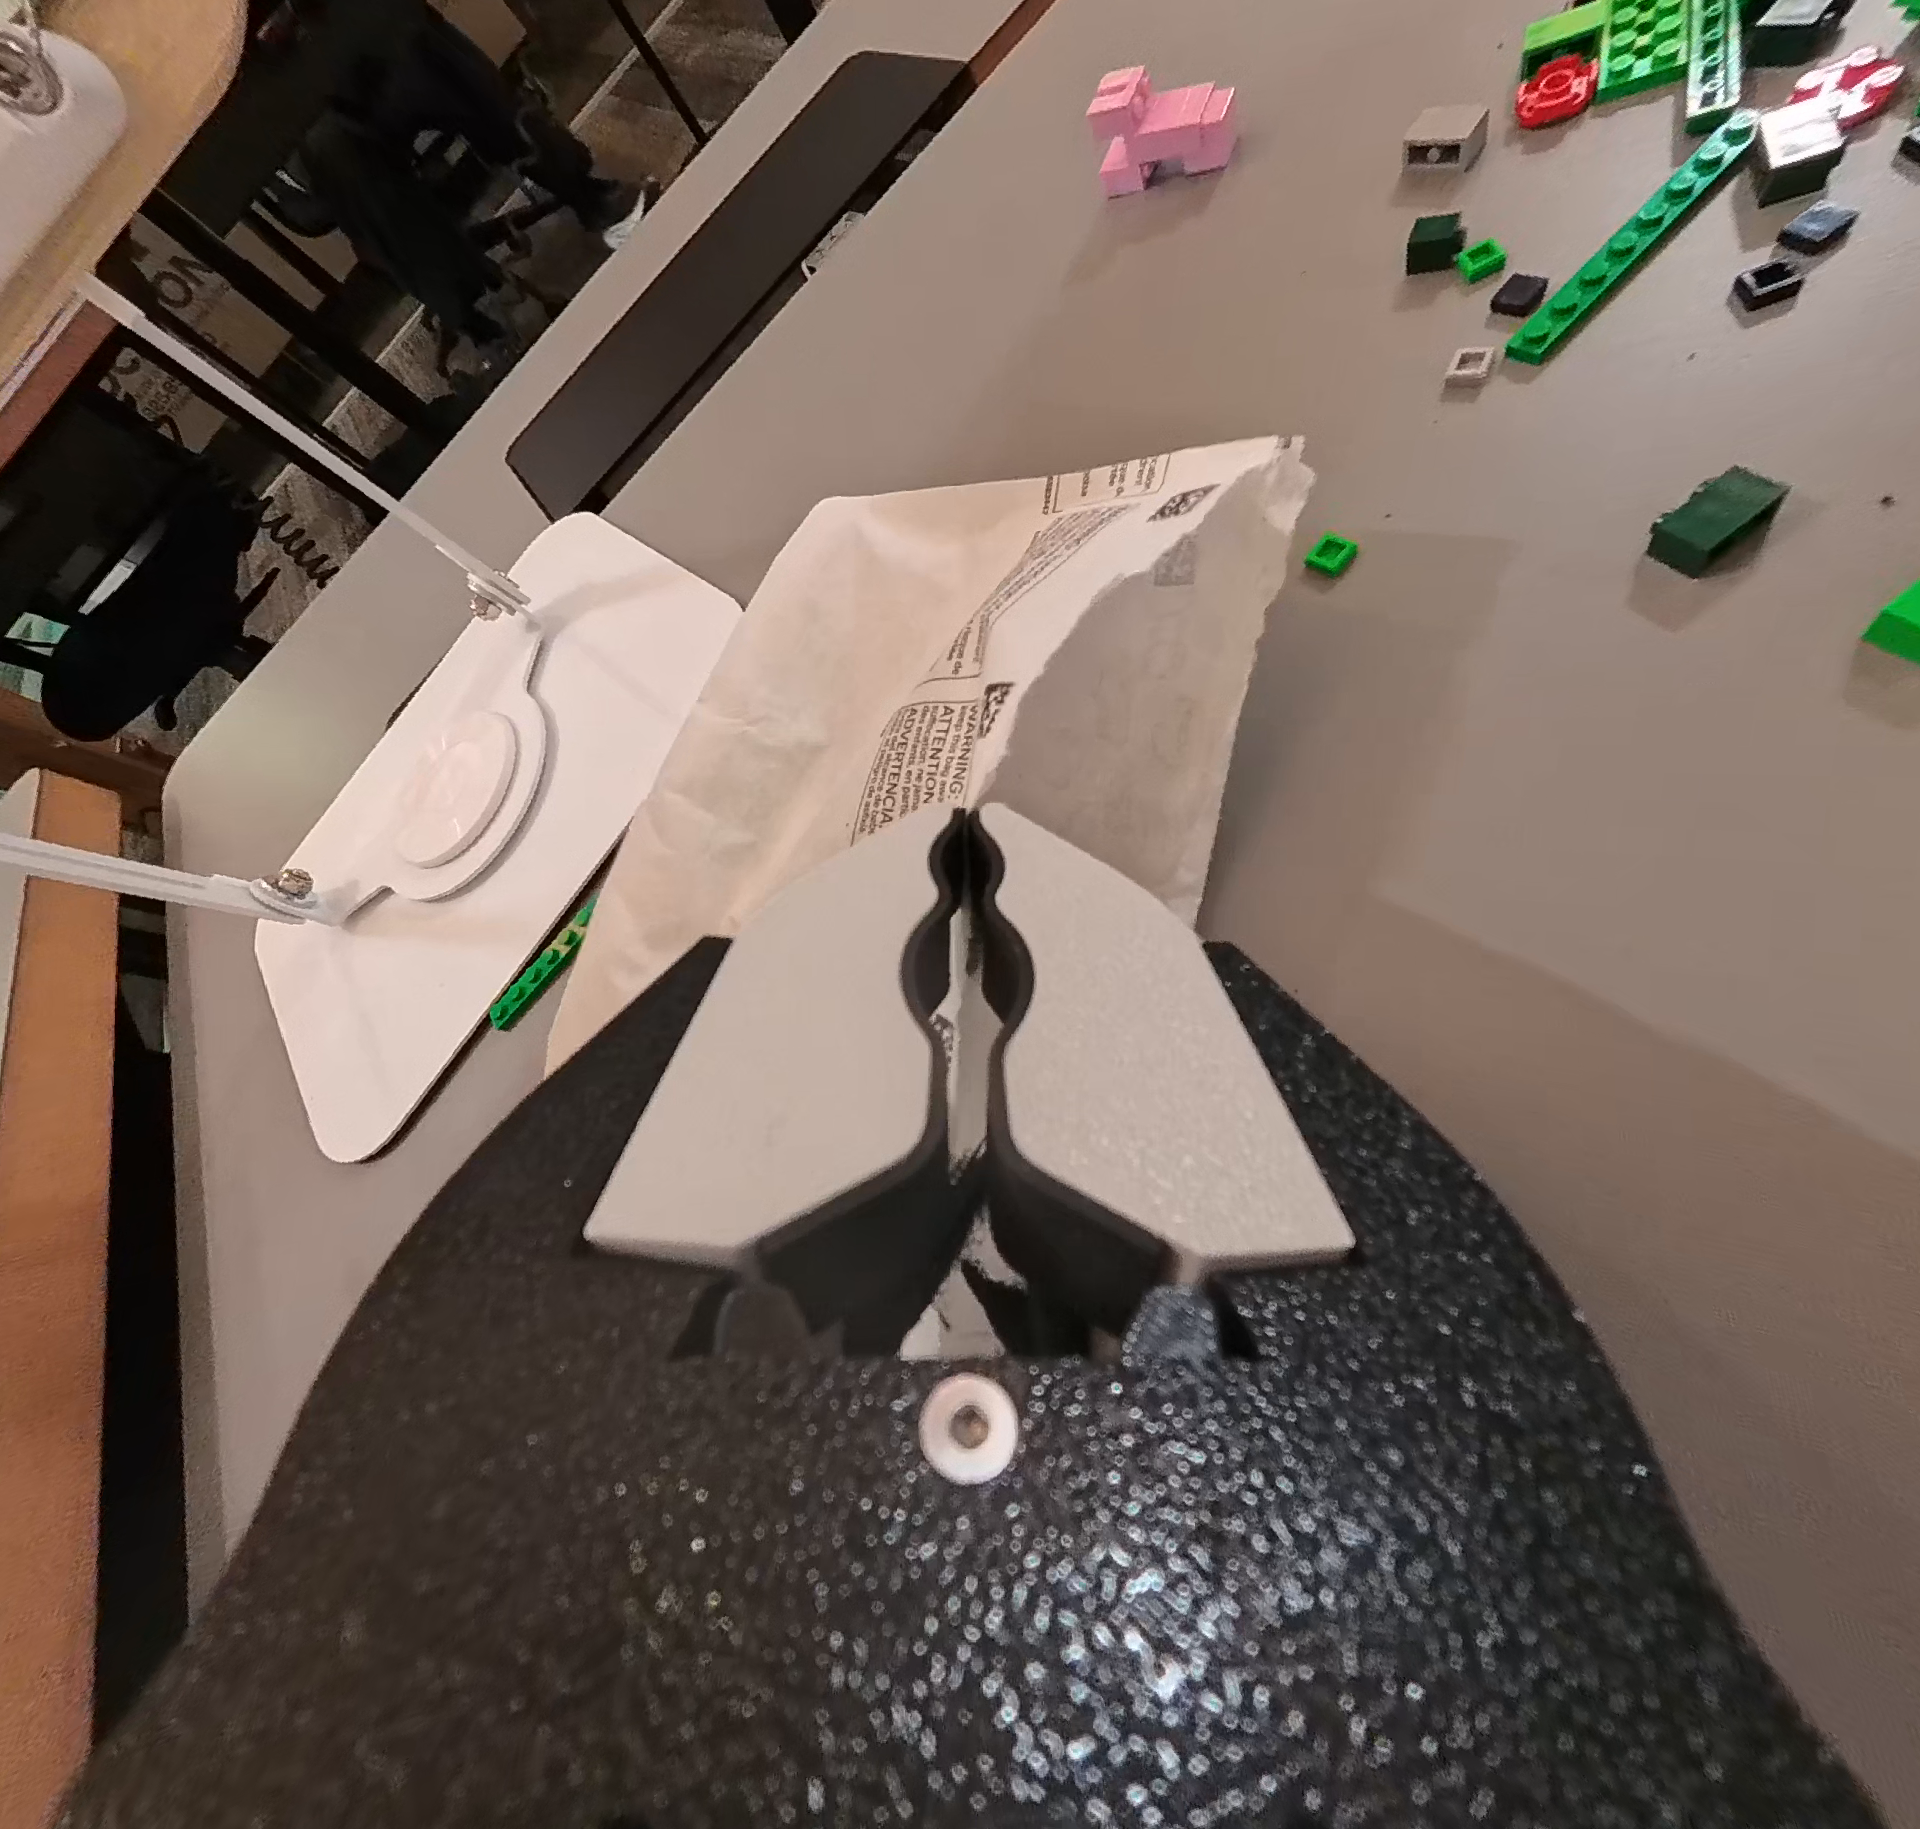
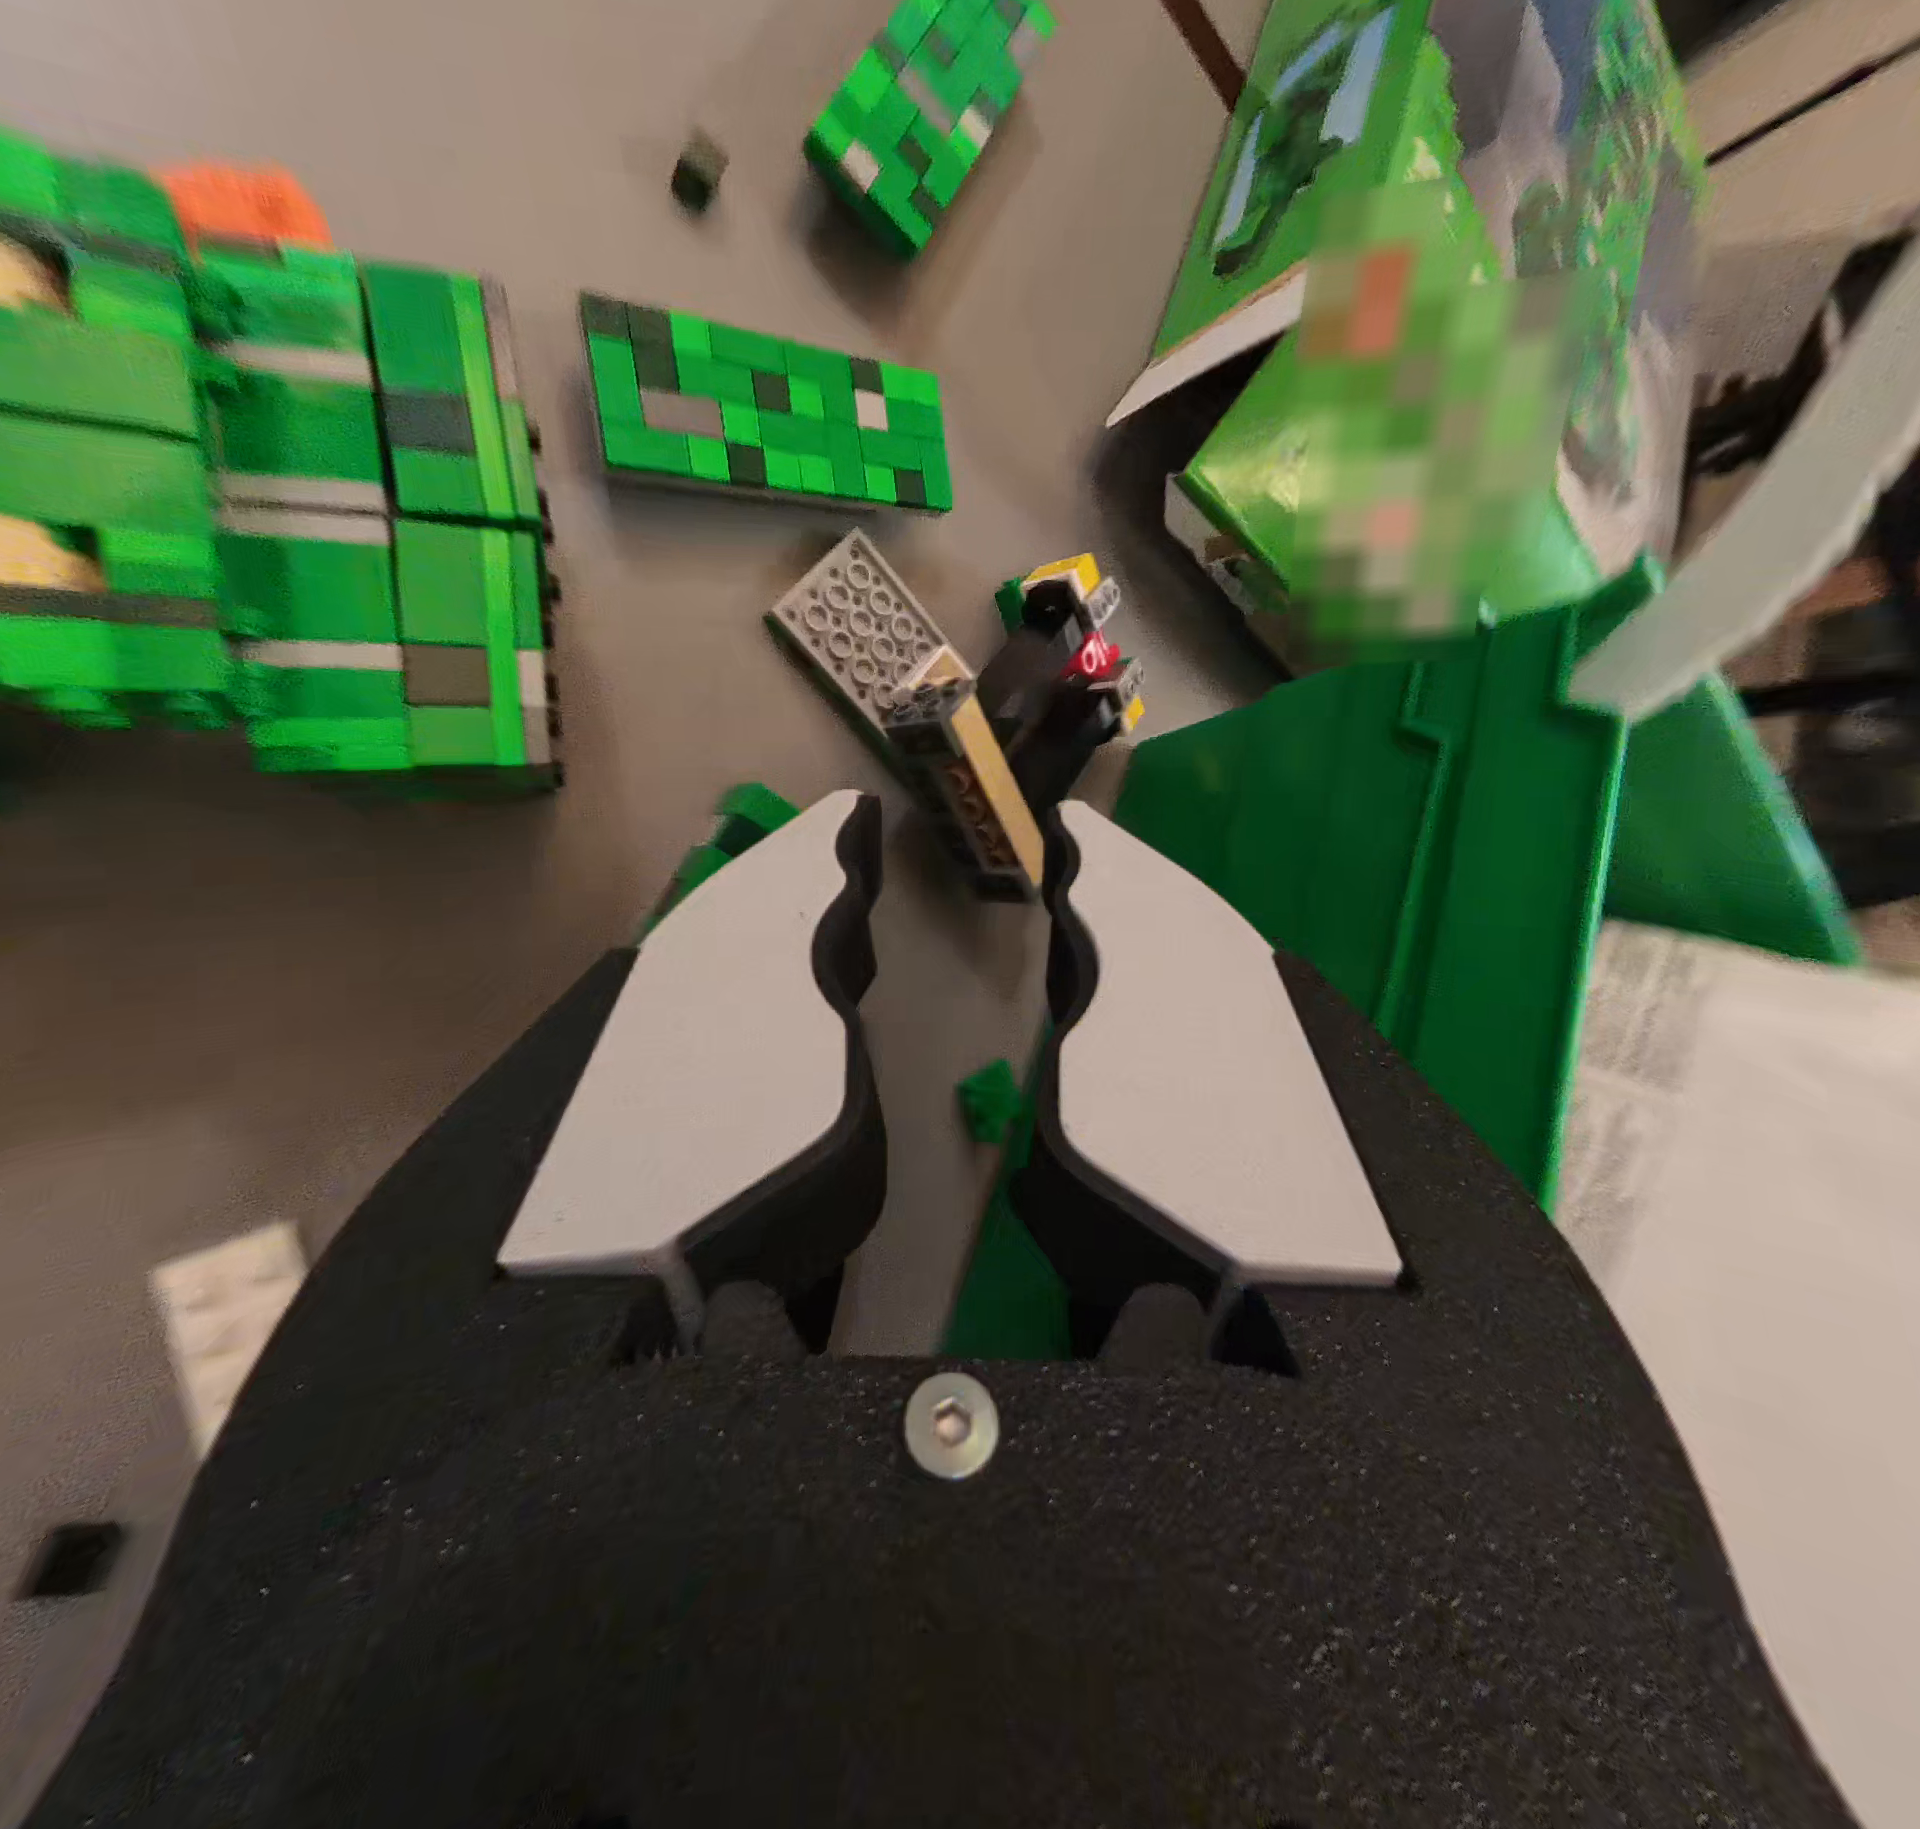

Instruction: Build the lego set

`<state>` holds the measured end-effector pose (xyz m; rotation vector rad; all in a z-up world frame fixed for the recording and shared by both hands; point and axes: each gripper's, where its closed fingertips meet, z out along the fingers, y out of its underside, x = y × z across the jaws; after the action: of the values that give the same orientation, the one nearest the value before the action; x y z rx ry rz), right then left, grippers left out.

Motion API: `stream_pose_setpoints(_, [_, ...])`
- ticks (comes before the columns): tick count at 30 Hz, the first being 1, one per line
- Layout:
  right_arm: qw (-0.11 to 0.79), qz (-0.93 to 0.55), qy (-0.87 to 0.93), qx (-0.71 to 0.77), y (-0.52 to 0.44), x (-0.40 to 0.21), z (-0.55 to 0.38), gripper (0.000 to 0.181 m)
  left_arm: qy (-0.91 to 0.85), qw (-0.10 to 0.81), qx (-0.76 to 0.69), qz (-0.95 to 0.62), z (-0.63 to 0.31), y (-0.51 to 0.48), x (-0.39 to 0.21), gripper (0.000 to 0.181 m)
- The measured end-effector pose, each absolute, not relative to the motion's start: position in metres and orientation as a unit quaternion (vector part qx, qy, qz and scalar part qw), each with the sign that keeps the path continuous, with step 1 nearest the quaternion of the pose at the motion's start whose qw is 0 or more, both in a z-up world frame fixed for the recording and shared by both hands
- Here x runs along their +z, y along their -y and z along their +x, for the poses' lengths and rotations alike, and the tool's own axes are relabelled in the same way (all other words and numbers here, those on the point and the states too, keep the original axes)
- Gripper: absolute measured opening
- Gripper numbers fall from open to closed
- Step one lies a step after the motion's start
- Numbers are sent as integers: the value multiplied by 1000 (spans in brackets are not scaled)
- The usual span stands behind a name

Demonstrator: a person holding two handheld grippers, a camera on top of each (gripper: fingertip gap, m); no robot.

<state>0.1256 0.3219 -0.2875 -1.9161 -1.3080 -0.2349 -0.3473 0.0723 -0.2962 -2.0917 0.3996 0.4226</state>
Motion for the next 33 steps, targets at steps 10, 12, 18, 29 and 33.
stream_pose_setpoints(10, [244, -709, 626, -216, -355, -323, 133, 35, -166, 467, 170, -852, -345, -73, -296, 0])
stream_pose_setpoints(12, [239, -706, 628, -224, -360, -326, 134, 24, -167, 466, 170, -852, -345, -73, -296, 0])
stream_pose_setpoints(18, [347, -718, 569, -199, -370, -298, 125, 24, -166, 467, 169, -852, -345, -73, -296, 0])
stream_pose_setpoints(29, [456, -722, 520, -6, -352, -258, 96, 23, -169, 467, 168, -852, -343, -73, -297, 0])
stream_pose_setpoints(33, [364, -695, 610, -112, -354, -288, 100, 23, -171, 466, 169, -851, -342, -73, -297, 0])
